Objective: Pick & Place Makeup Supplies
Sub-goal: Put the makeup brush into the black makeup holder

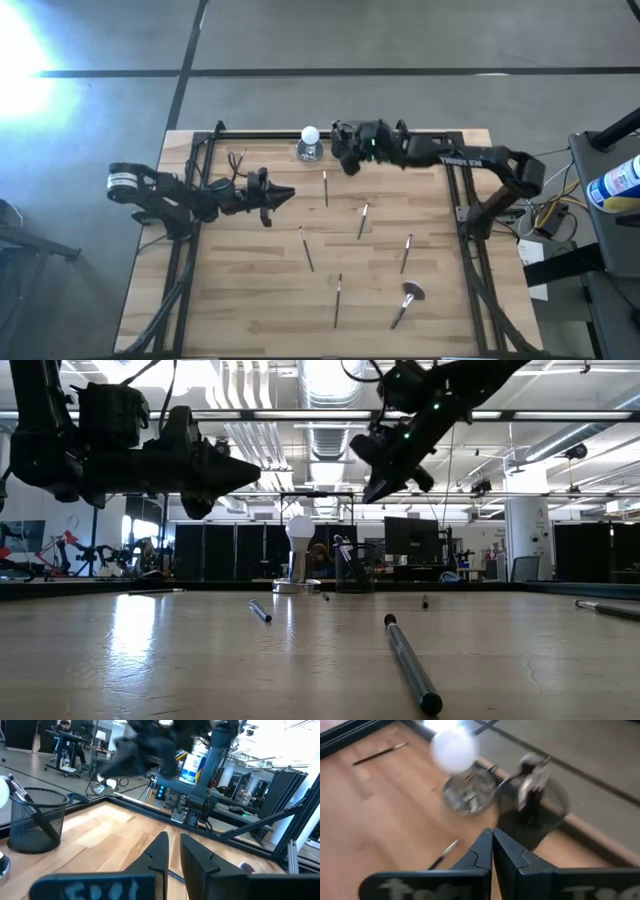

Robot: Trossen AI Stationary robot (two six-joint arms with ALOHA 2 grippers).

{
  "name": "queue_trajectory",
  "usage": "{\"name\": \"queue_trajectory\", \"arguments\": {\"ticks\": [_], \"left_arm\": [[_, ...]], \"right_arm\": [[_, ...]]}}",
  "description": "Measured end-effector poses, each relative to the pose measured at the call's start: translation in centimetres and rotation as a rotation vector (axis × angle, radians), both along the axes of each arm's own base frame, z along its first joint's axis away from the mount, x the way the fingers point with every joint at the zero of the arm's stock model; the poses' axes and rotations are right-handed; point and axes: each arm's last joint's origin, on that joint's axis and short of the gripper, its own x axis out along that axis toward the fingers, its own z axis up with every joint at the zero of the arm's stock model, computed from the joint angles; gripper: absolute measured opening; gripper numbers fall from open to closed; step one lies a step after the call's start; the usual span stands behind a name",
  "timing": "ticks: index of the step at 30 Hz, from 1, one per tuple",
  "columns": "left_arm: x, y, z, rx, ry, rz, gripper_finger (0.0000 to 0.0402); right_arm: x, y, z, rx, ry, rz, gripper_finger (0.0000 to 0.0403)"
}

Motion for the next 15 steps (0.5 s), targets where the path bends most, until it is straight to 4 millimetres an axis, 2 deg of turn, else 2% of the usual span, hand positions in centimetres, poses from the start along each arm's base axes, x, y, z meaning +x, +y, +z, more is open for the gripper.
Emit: {"name": "queue_trajectory", "arguments": {"ticks": [5,9,15], "left_arm": [[0.0,0.0,0.0,-0.003,-0.002,0.0,0.0007],[0.0,0.0,0.0,-0.004,-0.002,0.0,0.0002],[0.0,-0.1,0.0,-0.005,-0.003,-0.002,0.0]], "right_arm": [[-1.4,5.7,-2.0,0.08,-0.028,-0.012,0.0008],[-2.9,10.4,-2.8,0.175,-0.082,-0.04,0.0008],[-6.5,15.9,-3.3,0.353,0.013,-0.228,0.0008]]}}
